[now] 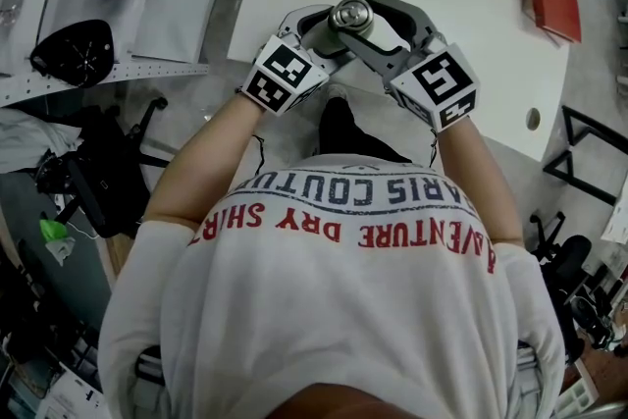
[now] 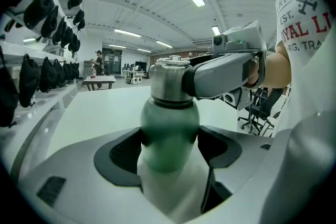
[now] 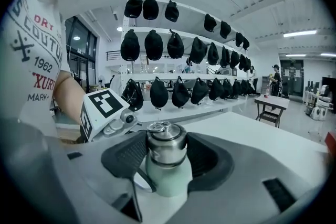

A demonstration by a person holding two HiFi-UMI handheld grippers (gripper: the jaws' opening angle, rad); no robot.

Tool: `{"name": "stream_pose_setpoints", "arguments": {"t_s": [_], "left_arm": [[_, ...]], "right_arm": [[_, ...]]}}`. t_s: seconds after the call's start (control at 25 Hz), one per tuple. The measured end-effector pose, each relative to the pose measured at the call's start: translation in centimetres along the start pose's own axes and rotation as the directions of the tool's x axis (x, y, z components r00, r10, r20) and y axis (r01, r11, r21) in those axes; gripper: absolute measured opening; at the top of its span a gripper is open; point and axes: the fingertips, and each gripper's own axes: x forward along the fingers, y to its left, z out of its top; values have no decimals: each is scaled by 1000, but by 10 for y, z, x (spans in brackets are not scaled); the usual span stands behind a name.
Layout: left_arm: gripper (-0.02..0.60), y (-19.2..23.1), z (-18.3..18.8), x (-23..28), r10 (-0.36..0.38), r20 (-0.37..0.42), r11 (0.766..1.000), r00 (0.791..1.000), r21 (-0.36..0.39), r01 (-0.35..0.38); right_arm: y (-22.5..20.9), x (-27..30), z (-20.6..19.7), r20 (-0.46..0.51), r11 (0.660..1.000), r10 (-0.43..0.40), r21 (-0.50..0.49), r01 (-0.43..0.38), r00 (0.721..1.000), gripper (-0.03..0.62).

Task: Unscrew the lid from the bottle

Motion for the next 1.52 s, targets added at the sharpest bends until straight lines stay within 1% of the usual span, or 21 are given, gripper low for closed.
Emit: {"name": "stream_pose_setpoints", "arguments": {"t_s": [0.2,0.36,0.52,0.72,0.96,1.04,1.12,1.24,1.4,1.52], "left_arm": [[353,1,-1,0,-26,-15,1000,1000,13,27],[353,1,-1,0,-59,-25,998,998,23,59],[352,1,-3,-2,-106,-50,993,993,54,109],[351,1,-5,-4,-166,-86,980,982,99,175],[353,-1,-6,-5,-260,-148,948,954,152,281],[353,-1,-7,-6,-286,-167,935,944,164,313],[353,-1,-8,-7,-313,-188,922,931,175,345],[353,-3,-9,-7,-348,-220,897,911,204,392],[353,-5,-10,-9,-390,-256,866,885,225,446],[353,-6,-11,-8,-411,-286,847,865,231,479]], "right_arm": [[0,1,-1,-8,999,38,-24,-38,999,245],[2,2,0,-10,995,90,-36,-90,996,245],[5,3,1,-16,983,168,-76,-169,986,245],[9,4,2,-26,958,266,-104,-268,964,244],[12,3,1,-70,909,381,-156,-387,922,244],[14,4,3,-70,890,416,-172,-422,907,244],[17,4,6,-64,873,448,-185,-452,892,244],[18,2,5,-103,838,488,-221,-499,867,244],[22,2,6,-102,808,536,-227,-544,838,245],[22,1,5,-113,796,548,-234,-559,828,244]]}}
